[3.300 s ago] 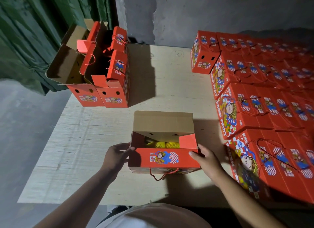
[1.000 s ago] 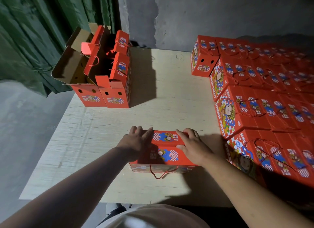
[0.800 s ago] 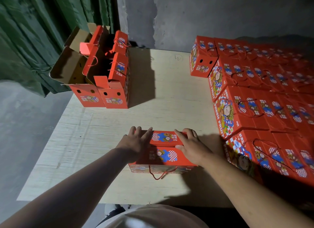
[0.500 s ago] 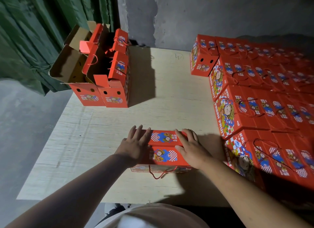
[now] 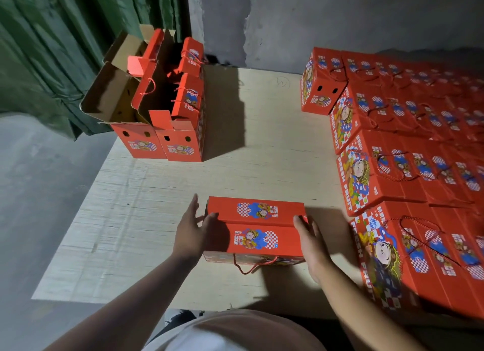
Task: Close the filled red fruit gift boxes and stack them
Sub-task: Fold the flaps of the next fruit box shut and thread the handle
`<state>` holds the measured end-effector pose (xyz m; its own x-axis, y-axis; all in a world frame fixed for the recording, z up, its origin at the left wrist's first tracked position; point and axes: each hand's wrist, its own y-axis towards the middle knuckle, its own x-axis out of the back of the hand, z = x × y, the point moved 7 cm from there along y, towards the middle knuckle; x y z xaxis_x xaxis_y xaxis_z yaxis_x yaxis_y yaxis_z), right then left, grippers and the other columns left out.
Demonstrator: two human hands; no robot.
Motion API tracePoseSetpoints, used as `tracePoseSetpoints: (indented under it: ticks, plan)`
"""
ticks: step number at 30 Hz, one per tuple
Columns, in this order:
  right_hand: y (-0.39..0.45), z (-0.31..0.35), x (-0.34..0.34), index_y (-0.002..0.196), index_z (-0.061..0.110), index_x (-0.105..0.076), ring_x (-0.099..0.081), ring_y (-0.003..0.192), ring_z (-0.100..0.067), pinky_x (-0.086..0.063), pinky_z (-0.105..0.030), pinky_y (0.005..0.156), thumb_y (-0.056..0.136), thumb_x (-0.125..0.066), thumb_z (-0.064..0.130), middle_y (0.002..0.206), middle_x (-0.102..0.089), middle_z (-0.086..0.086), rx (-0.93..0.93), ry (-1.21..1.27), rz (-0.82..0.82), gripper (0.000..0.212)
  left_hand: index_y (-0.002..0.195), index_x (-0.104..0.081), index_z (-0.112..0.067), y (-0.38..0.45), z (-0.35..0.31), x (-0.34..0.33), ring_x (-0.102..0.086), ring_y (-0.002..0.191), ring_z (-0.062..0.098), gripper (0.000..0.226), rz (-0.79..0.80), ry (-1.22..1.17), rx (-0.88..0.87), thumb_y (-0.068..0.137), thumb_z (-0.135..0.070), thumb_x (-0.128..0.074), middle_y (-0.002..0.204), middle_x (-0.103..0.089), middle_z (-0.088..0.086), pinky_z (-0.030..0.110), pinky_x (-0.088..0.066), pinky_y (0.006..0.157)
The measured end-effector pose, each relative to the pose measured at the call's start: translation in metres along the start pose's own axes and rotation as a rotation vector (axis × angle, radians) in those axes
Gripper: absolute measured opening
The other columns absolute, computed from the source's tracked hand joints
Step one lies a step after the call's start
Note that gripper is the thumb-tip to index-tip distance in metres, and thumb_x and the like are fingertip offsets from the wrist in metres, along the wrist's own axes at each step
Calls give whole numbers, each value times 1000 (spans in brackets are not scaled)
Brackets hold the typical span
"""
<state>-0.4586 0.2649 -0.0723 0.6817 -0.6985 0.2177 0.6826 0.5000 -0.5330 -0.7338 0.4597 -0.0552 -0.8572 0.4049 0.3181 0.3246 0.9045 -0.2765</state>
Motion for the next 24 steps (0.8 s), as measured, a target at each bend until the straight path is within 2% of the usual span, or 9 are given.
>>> tracePoseSetpoints:
  ticks: [1, 3, 5, 7, 9, 11, 16, 21, 24]
  plan:
    - [0, 1, -1, 127, 31, -61, -72, 108, -25, -58, -50, 100, 99, -62, 57, 123, -72, -3, -4, 19, 2, 38, 165, -25, -33, 1, 8, -1, -56, 131, 16, 87, 17, -90, 91, 95, -53, -71, 154, -44, -12, 35, -48, 100]
    - [0, 3, -3, 123, 30, -66, -74, 105, -26, -59, -50, 97, 102, -60, 54, 118, -76, -3, 7, 55, 15, 33, 164, -28, -28, 3, 24, -5, -58, 131, 20, 92, 59, -190, 226, 91, -60, -73, 155, -51, -4, 39, -47, 104]
    - [-1, 5, -4, 123, 30, -68, -76, 102, -24, -61, -46, 93, 105, -54, 53, 115, -78, -2, 17, 80, 20, 32, 158, -42, -26, 4, 33, -9, -64, 124, 19, 82, 107, -233, 269, 90, -63, -71, 145, -63, -1, 42, -50, 105]
    - [-3, 4, -3, 125, 31, -68, -76, 101, -20, -62, -39, 86, 106, -50, 53, 115, -78, 2, 10, 107, 22, 34, 142, -60, -33, 3, 33, -14, -71, 116, 18, 64, 159, -262, 233, 89, -67, -68, 129, -73, -5, 45, -54, 102]
    - [-5, 4, -3, 125, 31, -68, -77, 97, -15, -59, -31, 77, 107, -48, 54, 115, -78, 4, 12, 99, 21, 36, 130, -68, -41, 2, 28, -16, -74, 112, 17, 50, 197, -265, 180, 89, -70, -65, 120, -77, -8, 44, -58, 95]
    - [-6, 5, -3, 123, 32, -68, -77, 96, -14, -58, -28, 74, 107, -47, 55, 115, -77, 4, 15, 81, 25, 35, 131, -66, -44, 2, 26, -16, -74, 110, 15, 49, 206, -267, 162, 92, -72, -61, 121, -76, -9, 43, -59, 93]
    - [-7, 9, -5, 129, 29, -64, -75, 102, -21, -59, -31, 77, 107, -45, 54, 116, -75, 1, 8, 56, 42, 38, 136, -61, -46, 0, 26, -17, -74, 110, 14, 47, 211, -271, 170, 95, -70, -58, 124, -75, -10, 42, -59, 90]
    - [-8, 7, -5, 128, 29, -64, -74, 98, -14, -57, -18, 65, 108, -45, 49, 115, -75, 5, 13, 51, 43, 34, 134, -62, -46, -4, 26, -19, -75, 108, 14, 39, 216, -271, 187, 100, -65, -54, 121, -76, -10, 39, -58, 85]
    - [-5, 4, -4, 128, 28, -65, -74, 101, -16, -58, -21, 70, 108, -47, 48, 116, -75, 4, 17, 41, 42, 33, 133, -61, -49, -4, 26, -21, -75, 108, 16, 37, 238, -271, 189, 101, -65, -52, 122, -76, -10, 41, -58, 87]
